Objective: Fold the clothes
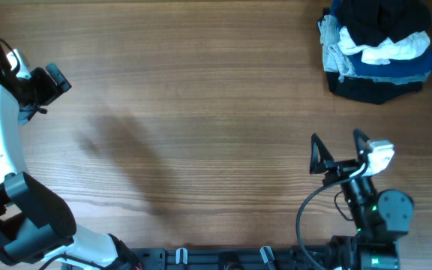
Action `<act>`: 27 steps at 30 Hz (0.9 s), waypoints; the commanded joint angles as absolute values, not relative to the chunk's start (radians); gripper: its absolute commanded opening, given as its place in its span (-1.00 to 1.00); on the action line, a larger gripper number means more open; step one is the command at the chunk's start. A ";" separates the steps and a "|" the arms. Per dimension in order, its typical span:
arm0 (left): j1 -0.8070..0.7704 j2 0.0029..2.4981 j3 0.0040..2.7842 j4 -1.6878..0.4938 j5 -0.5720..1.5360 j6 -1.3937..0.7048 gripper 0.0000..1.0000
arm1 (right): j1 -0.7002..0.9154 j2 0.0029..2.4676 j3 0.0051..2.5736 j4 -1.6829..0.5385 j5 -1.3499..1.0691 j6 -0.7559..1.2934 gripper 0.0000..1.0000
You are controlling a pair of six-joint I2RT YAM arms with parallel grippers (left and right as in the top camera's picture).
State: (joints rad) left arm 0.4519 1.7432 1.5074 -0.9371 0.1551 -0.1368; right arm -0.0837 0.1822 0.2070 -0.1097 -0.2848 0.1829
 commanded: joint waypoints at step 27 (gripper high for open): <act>0.452 1.751 1.502 -0.935 0.167 -0.143 1.00 | -0.042 0.003 0.005 0.022 -0.228 0.002 1.00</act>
State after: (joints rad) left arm 0.4519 1.7432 1.5074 -0.9375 0.1551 -0.1368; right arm -0.0479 0.0193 0.0093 0.0158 -0.2413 0.0196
